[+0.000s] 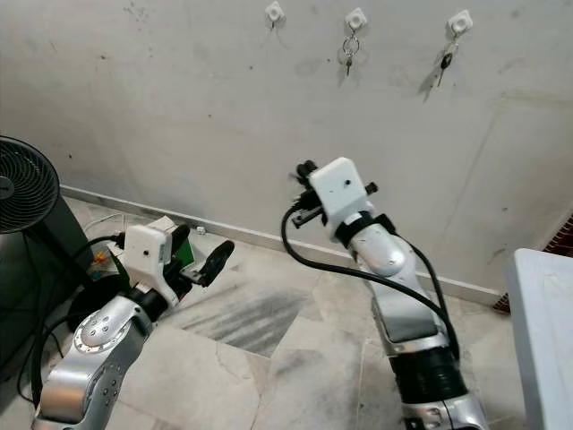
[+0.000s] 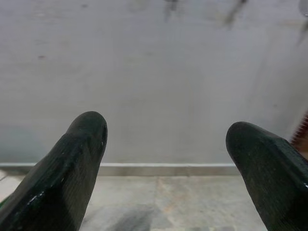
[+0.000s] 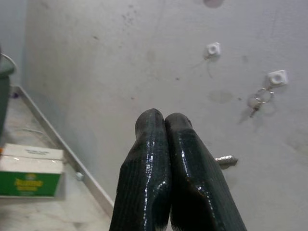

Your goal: Hang keys on a hook

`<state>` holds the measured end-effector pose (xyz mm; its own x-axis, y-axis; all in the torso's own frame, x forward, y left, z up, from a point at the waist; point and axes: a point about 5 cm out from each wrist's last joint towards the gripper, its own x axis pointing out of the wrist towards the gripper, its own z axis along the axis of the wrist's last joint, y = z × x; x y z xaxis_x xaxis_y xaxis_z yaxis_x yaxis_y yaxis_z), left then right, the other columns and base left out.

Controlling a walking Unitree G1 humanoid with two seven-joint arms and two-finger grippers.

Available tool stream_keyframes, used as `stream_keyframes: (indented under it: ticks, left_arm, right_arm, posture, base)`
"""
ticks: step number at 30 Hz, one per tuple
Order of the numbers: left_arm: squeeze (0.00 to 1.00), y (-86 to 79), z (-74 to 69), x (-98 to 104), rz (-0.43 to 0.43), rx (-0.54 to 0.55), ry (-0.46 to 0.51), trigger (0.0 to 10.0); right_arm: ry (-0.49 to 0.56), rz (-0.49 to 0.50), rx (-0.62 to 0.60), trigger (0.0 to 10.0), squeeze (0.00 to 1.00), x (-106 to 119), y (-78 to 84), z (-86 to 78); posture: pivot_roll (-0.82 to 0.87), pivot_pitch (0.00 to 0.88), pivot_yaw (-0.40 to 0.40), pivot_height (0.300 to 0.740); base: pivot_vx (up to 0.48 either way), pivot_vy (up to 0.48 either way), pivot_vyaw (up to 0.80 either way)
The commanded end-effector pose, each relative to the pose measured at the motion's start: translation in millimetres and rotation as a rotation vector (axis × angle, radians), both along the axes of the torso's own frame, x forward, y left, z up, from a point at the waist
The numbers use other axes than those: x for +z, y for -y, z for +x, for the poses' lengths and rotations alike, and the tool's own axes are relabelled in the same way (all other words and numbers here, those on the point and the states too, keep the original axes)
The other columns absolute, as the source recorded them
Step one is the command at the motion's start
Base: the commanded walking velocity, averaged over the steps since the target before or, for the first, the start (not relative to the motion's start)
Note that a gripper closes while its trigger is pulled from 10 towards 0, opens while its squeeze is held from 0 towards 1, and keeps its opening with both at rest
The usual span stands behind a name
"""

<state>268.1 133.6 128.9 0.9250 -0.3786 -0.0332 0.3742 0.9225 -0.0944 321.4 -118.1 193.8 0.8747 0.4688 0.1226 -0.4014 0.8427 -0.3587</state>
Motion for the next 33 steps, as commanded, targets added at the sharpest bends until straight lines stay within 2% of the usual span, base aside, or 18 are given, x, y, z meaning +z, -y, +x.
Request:
stream_keyframes:
  ticks: [1, 15, 20, 33]
  left_arm:
    - [0.0, -6.2, 3.0, 0.4, -0.001, 0.039, -0.005, 10.0]
    - [0.0, -5.4, 5.9, 0.9, -0.003, 0.038, -0.008, 10.0]
    - [0.0, -4.9, 7.7, 1.7, -0.011, 0.035, -0.011, 10.0]
    - [0.0, -2.9, 8.3, 1.5, -0.015, 0.024, -0.018, 10.0]
  right_arm:
    - [0.017, 0.004, 0.024, 10.0, 0.0, 5.5, -3.4, -1.8]
    - [0.028, 0.012, 0.032, 10.0, 0.0, 7.4, -8.0, -2.1]
    - [0.029, 0.015, 0.025, 10.0, 0.0, 7.0, -8.4, -2.7]
    - [0.027, 0.014, 0.014, 10.0, 0.0, 6.1, -8.1, -3.7]
  posture:
    - [0.01, 0.005, 0.016, 0.74]
    - [0.02, 0.0, 0.027, 0.74]
    - [0.01, 0.0, 0.031, 0.74]
    - [0.01, 0.0, 0.037, 0.74]
  base:
    - [0.0, 0.0, 0.0]
    - [0.0, 0.0, 0.0]
    - [0.0, 0.288, 0.0]
    - [0.0, 0.48, 0.0]
